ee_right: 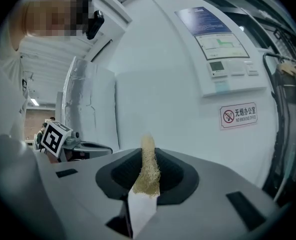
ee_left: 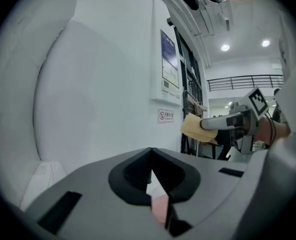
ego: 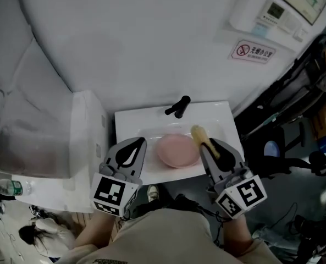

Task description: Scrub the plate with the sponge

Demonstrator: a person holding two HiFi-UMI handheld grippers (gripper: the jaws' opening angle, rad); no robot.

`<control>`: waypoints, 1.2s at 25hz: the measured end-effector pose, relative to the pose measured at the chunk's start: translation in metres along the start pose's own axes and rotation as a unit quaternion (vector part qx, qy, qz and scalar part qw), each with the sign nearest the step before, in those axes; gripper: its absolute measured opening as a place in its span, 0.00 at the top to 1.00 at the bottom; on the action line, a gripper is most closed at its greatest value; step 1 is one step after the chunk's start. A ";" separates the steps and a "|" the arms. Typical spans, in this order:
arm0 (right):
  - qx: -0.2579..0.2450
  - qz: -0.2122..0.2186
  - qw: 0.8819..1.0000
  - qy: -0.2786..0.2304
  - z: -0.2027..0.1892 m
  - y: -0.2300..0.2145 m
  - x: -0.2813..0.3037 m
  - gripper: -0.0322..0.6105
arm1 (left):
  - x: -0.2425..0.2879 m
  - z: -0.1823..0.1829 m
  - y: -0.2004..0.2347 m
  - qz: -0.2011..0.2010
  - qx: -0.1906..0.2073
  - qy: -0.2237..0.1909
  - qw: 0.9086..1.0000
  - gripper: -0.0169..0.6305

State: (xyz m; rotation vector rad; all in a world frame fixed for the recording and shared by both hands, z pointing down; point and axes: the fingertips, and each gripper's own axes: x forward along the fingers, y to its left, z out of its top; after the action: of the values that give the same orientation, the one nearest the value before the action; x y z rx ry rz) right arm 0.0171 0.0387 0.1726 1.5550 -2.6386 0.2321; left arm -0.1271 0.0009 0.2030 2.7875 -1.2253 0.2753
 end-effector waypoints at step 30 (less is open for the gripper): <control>0.032 0.063 0.988 0.137 -0.110 -0.098 0.099 0.82 | 0.123 -0.130 0.018 -0.016 -0.109 0.221 0.969 0.82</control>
State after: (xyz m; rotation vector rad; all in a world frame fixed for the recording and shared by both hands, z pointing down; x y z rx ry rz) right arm 0.0532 -0.0750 0.3035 1.2669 -2.5360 0.5040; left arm -0.0761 -0.0809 0.3546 2.3779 -1.0281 0.6718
